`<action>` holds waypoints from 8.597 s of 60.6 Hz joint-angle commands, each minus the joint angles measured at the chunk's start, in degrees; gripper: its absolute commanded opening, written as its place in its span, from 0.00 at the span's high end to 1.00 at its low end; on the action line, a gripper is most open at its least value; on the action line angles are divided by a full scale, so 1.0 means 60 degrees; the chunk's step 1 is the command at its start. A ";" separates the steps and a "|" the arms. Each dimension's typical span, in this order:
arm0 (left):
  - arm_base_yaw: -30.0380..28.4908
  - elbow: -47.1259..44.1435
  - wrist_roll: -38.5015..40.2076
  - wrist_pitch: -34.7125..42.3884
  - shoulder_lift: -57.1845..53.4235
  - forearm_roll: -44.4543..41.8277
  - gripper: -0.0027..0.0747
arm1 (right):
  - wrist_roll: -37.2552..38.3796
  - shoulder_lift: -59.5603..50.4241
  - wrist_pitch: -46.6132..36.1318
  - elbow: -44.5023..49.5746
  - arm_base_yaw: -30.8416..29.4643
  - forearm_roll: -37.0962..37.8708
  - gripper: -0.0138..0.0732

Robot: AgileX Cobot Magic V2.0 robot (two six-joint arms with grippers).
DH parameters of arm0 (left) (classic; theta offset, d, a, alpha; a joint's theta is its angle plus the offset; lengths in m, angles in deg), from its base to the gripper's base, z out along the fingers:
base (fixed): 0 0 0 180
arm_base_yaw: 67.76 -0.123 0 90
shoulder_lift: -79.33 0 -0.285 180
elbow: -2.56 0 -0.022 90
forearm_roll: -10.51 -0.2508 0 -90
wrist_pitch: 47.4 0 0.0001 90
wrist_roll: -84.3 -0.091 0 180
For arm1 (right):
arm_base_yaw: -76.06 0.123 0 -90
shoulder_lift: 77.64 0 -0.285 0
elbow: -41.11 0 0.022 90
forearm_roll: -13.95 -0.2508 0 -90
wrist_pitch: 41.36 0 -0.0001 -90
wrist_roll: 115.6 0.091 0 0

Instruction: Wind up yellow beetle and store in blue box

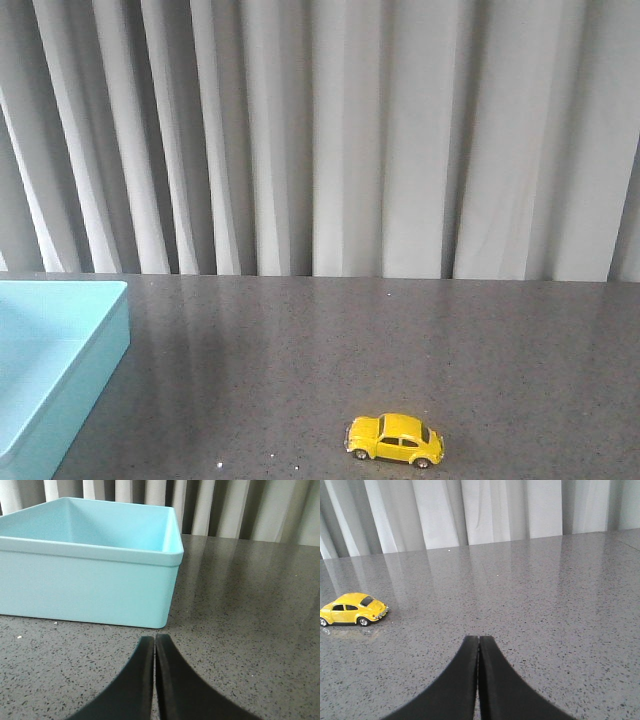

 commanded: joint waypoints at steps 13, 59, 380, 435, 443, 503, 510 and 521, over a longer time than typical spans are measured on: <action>0.0072 0.0123 0.0074 0.0664 -0.0146 0.0038 0.97 | -0.0012 -0.0055 -0.0737 -0.0059 -0.0029 0.0088 0.85; 0.0072 0.0123 0.0074 0.0664 -0.0146 0.0038 0.97 | 0.0413 0.1417 -0.1325 -0.3337 -0.0029 -0.0688 0.84; 0.0072 0.0123 0.0074 0.0664 -0.0146 0.0038 0.97 | -0.3623 1.5651 0.7558 -1.6663 0.0459 -0.2122 0.32; 0.0072 0.0123 0.0074 0.0664 -0.0146 0.0038 0.97 | -0.6507 0.4812 0.2947 -0.5880 0.0459 -0.5366 0.85; 0.0072 0.0123 0.0074 0.0664 -0.0146 0.0038 0.97 | -0.6507 0.4692 0.2856 -0.5296 0.0459 -0.5375 0.85; 0.0072 0.0123 0.1498 0.2672 -0.0146 0.2104 0.97 | -0.6517 0.4692 0.2922 -0.5177 0.0459 -0.5442 0.85; 0.0072 0.0123 0.1626 0.3337 -0.0146 0.2741 0.97 | -0.6517 0.4692 0.2922 -0.5177 0.0459 -0.5442 0.85; 0.0072 0.0187 0.2122 0.3502 -0.0146 0.2895 0.97 | -0.6517 0.4692 0.2922 -0.5177 0.0459 -0.5442 0.85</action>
